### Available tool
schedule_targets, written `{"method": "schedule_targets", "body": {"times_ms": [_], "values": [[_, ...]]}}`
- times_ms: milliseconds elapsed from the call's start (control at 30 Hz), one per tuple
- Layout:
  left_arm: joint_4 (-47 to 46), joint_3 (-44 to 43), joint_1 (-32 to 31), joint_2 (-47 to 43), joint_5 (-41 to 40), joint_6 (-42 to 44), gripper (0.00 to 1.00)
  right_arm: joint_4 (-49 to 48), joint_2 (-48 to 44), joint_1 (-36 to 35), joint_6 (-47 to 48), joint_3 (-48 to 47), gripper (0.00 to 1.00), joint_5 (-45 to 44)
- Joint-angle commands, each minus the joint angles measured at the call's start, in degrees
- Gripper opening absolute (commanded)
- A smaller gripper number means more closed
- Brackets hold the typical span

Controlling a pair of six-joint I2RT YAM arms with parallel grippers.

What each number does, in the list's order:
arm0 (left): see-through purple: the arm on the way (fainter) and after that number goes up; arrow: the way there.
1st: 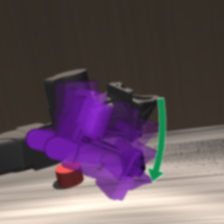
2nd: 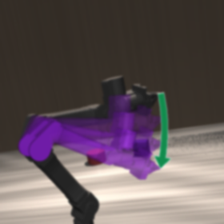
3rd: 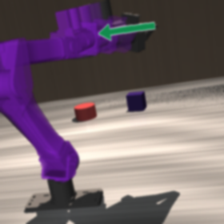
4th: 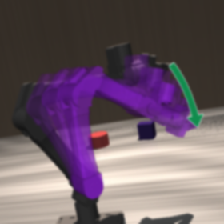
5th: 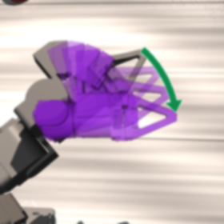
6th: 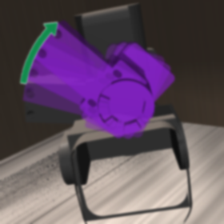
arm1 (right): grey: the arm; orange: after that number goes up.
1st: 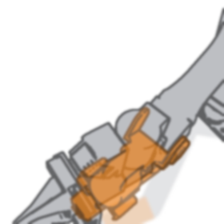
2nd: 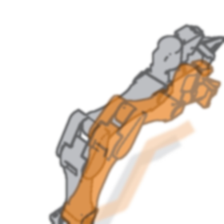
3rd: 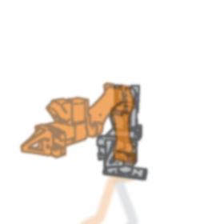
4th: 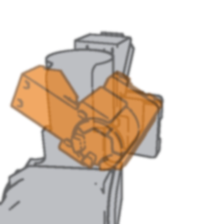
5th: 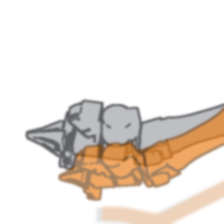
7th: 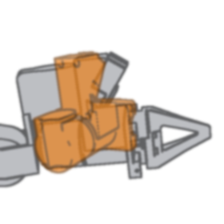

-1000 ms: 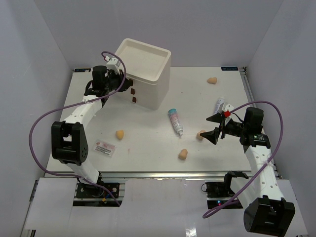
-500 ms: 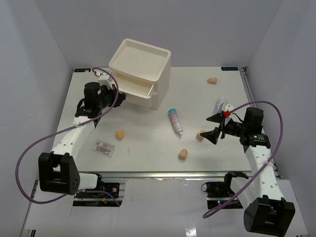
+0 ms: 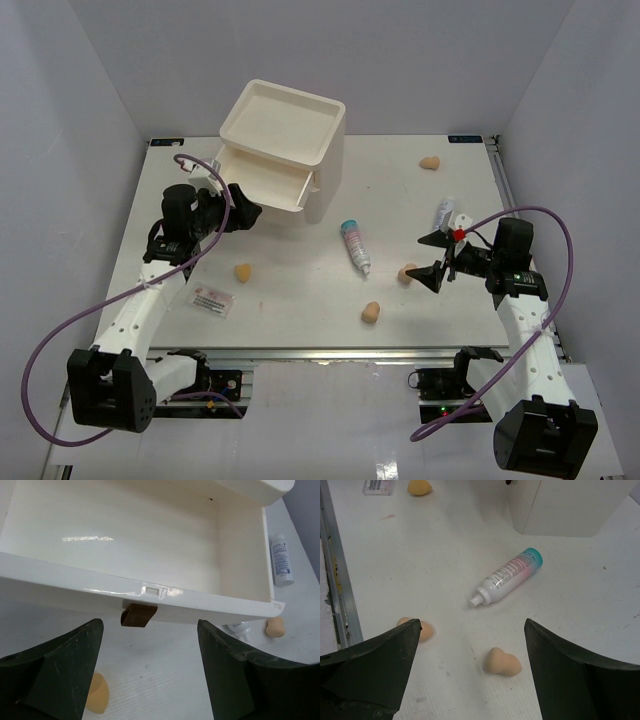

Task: Organize the makeup

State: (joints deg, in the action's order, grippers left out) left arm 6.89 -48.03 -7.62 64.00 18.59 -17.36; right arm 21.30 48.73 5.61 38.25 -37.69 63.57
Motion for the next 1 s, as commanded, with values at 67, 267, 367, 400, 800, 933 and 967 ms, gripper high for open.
{"method": "schedule_targets", "body": {"times_ms": [67, 267, 367, 400, 800, 933, 967], "values": [[0.7, 0.6, 0.0, -6.1, 1.2, -0.3, 0.91, 9.3, 0.7, -0.9, 19.9, 0.5, 0.95, 3.8], [2.7, 3.5, 0.0, -13.3, 1.7, -0.5, 0.91, 19.4, 5.7, -7.4, 40.0, -3.3, 0.93, -9.8], [3.6, 5.4, 0.0, -17.3, 2.3, -0.4, 0.91, 20.3, 11.1, -11.7, 46.4, -4.3, 0.86, -19.3], [3.8, 6.1, 0.0, -18.9, 2.8, -0.3, 0.91, 20.2, 11.9, -12.2, 47.8, -4.5, 0.84, -22.2], [3.7, 11.8, -0.2, -28.5, 4.4, 2.6, 0.92, 16.5, 28.0, -17.2, 48.8, -11.5, 0.65, -37.8], [3.3, 12.6, -0.2, -29.8, 3.7, 2.6, 0.92, 15.3, 31.2, -18.8, 47.3, -11.7, 0.62, -38.3], [3.3, 12.7, -0.2, -30.1, 3.5, 2.6, 0.92, 15.0, 31.7, -19.1, 46.9, -11.7, 0.61, -38.3]]}}
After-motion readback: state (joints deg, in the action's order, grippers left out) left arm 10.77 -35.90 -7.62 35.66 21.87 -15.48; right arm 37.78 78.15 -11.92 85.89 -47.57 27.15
